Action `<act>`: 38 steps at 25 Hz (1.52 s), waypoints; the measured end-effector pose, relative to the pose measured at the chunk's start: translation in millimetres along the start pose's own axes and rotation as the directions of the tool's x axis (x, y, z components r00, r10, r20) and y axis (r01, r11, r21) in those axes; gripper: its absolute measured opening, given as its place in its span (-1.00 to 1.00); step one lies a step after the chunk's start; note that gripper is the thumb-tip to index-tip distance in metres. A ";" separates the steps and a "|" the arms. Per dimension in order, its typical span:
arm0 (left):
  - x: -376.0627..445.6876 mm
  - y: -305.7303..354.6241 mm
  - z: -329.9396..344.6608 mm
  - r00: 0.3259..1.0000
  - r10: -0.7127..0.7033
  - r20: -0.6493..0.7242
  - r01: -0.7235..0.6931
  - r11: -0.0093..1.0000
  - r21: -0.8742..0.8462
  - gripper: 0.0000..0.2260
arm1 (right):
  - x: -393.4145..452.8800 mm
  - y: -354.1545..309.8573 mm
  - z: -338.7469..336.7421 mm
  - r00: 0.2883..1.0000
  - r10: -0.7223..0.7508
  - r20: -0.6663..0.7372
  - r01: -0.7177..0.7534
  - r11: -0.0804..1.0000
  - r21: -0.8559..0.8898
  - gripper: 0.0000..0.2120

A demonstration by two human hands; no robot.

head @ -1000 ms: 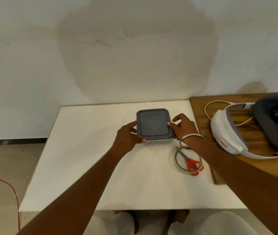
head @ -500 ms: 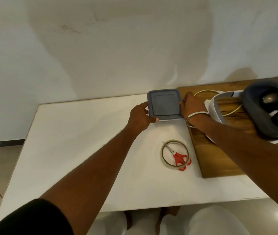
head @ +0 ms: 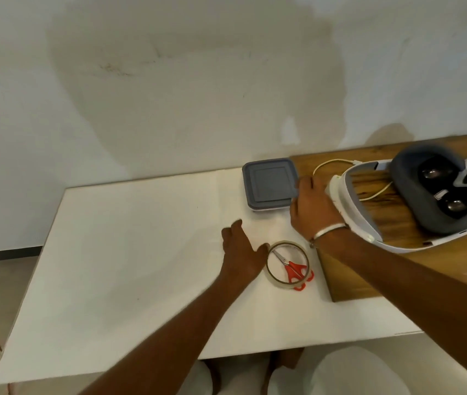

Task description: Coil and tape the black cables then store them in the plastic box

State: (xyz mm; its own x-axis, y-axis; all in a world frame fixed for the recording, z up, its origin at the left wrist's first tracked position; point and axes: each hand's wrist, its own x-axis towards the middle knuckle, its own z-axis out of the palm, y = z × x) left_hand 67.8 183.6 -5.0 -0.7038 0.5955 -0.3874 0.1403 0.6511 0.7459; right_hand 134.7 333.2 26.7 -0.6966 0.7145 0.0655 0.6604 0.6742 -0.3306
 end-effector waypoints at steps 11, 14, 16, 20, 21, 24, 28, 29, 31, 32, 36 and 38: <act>-29.2 -28.4 4.5 0.991 0.130 -0.015 -0.127 0.985 0.118 -0.80 | -77.6 19.8 23.1 0.989 0.047 0.143 -0.062 0.992 0.107 -0.64; -32.2 -20.7 7.0 0.999 0.048 0.024 -0.049 0.998 0.042 -0.83 | -85.0 28.5 20.3 0.976 0.069 0.205 -0.090 0.991 0.095 -0.59; -29.5 -17.9 16.6 1.000 -0.003 0.028 0.002 0.999 0.044 -0.75 | -89.3 31.8 21.8 0.968 0.113 0.225 -0.137 0.986 0.094 -0.56; -27.2 -15.2 27.3 0.999 -0.028 -0.027 0.028 1.000 0.005 -0.84 | -89.3 35.3 18.8 0.951 0.090 0.296 -0.142 0.977 0.161 -0.59; -27.0 -15.3 25.6 0.999 -0.026 -0.044 0.026 1.000 -0.006 -0.87 | -89.2 36.5 17.7 0.945 0.079 0.317 -0.140 0.975 0.174 -0.57; -25.7 -17.7 11.1 0.996 -0.026 -0.090 0.020 0.997 -0.075 -0.88 | -89.8 38.1 16.5 0.956 0.096 0.278 -0.152 0.971 0.186 -0.58; -22.0 -30.9 -18.6 0.983 0.015 -0.181 -0.030 0.996 -0.082 -0.89 | -92.2 29.4 26.6 0.952 0.028 0.304 -0.054 0.996 0.077 -0.68; -22.3 -34.0 -23.9 0.981 0.005 -0.194 -0.021 0.996 -0.082 -0.90 | -94.1 23.6 30.1 0.955 0.000 0.296 -0.018 0.998 0.057 -0.68; -22.1 -38.7 -29.4 0.976 -0.005 -0.216 -0.009 0.998 -0.067 -0.91 | -98.9 12.2 38.2 0.975 -0.050 0.216 0.036 0.997 0.067 -0.66; -21.5 -41.0 -29.5 0.975 -0.001 -0.221 -0.013 0.998 -0.062 -0.90 | -102.5 7.4 42.3 0.979 -0.070 0.194 0.058 0.996 0.063 -0.64; -21.4 -45.4 -23.8 0.979 0.001 -0.204 -0.008 0.999 -0.036 -0.90 | -106.4 0.8 52.8 0.981 -0.061 0.183 0.063 0.998 -0.006 -0.61; -21.3 -46.3 -19.0 0.982 -0.001 -0.189 -0.008 0.999 -0.043 -0.92 | -101.5 5.7 53.2 0.983 -0.011 0.182 0.016 1.000 -0.026 -0.57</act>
State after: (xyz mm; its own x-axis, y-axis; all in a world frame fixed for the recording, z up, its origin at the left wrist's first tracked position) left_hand 63.1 131.9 -21.0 -0.8230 0.4952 -0.2782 0.1156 0.6256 0.7715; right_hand 194.3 254.5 -32.0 -0.7434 0.6609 -0.1029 0.6559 0.6903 -0.3053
